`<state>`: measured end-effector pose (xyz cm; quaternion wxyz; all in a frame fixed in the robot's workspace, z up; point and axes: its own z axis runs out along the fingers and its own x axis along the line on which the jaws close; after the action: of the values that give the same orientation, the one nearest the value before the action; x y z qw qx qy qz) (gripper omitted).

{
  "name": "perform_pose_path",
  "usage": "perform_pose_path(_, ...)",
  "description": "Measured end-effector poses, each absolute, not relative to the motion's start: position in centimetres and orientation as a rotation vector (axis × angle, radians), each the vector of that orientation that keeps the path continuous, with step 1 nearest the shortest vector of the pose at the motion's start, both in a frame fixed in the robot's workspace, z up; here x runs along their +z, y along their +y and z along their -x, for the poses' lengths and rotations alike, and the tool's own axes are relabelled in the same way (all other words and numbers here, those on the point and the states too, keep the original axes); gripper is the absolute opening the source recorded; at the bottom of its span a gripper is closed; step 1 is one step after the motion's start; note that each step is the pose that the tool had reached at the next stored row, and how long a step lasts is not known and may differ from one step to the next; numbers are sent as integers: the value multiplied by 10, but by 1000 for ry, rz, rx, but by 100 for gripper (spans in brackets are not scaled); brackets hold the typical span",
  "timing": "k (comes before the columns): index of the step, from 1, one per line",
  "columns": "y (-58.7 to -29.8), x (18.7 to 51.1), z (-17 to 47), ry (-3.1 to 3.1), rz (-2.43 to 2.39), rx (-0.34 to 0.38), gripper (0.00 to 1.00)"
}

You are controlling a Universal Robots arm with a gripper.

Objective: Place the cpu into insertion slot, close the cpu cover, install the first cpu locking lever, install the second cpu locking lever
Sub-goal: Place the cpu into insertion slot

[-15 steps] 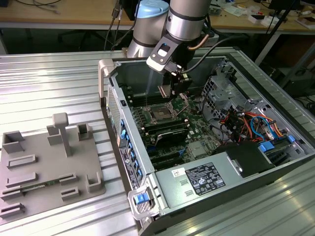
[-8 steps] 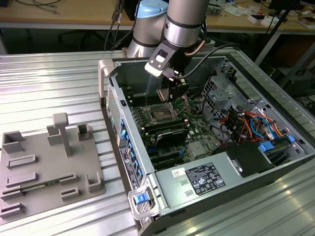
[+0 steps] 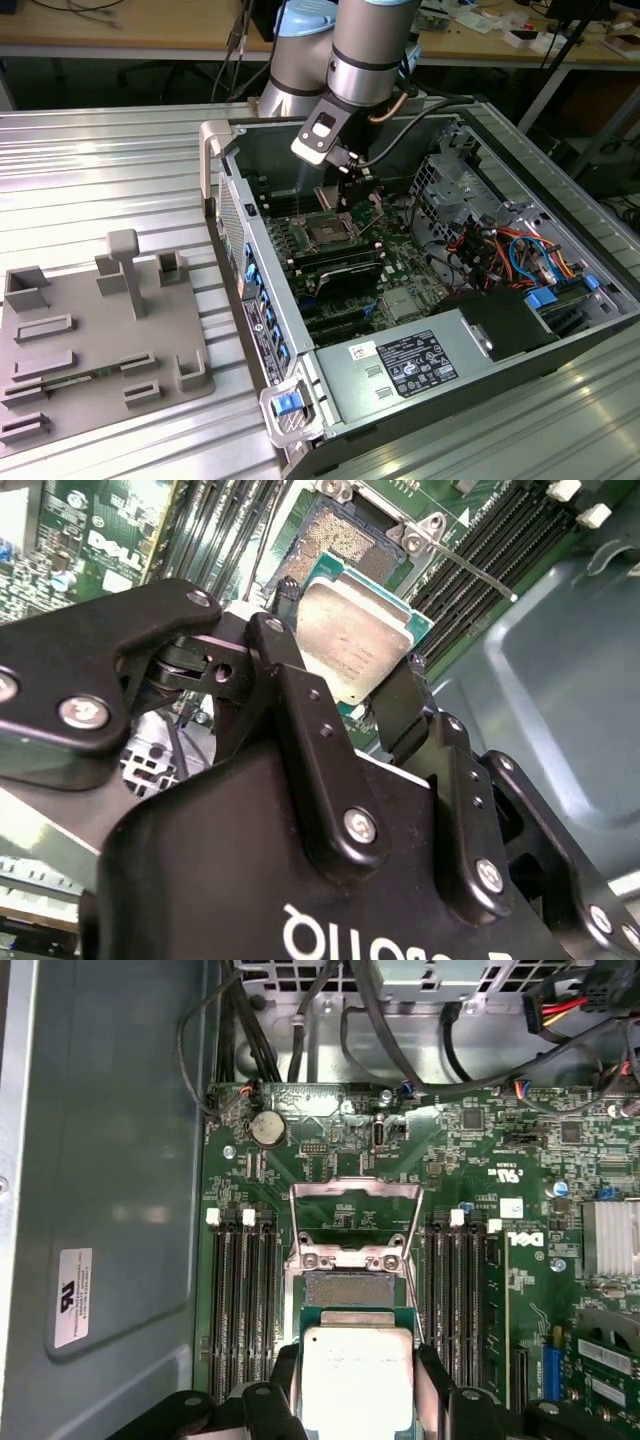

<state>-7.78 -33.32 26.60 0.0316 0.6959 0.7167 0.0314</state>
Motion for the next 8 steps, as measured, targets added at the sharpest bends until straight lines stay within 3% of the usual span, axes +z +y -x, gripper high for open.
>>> perform_pose_path(8, -332, 254, 78, 2224, -2127, 98, 55)
